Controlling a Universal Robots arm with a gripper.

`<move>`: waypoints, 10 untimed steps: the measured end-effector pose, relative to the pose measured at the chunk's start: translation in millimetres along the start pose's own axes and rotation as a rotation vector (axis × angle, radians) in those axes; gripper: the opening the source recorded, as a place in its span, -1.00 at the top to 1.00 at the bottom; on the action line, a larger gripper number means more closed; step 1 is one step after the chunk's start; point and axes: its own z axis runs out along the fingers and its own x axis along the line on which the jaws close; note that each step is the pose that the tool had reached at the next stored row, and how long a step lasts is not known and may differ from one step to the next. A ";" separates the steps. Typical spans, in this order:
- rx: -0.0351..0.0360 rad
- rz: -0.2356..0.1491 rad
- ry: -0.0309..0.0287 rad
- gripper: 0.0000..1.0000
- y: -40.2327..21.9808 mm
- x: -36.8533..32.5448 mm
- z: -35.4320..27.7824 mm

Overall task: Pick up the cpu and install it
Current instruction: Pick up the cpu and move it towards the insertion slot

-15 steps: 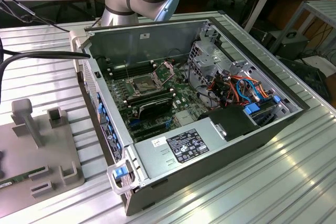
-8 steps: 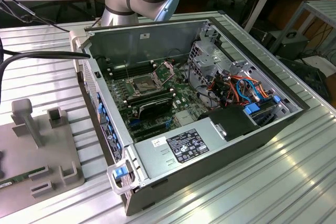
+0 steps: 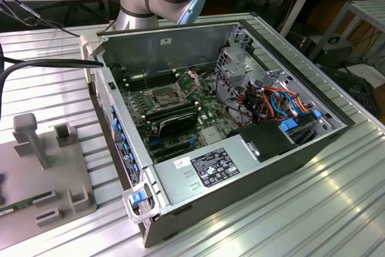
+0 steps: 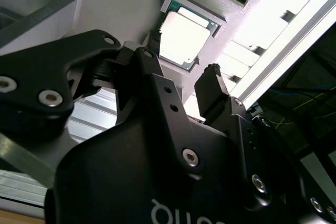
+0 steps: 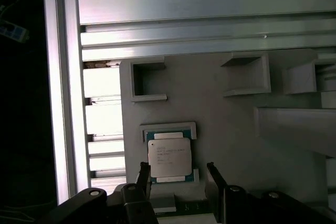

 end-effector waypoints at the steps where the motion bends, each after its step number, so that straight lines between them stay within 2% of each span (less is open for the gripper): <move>1: 0.0000 0.000 0.0000 -0.08 0.0 0.0 0.0; 10: -0.0002 0.000 -0.0002 -0.08 0.0 0.0 0.5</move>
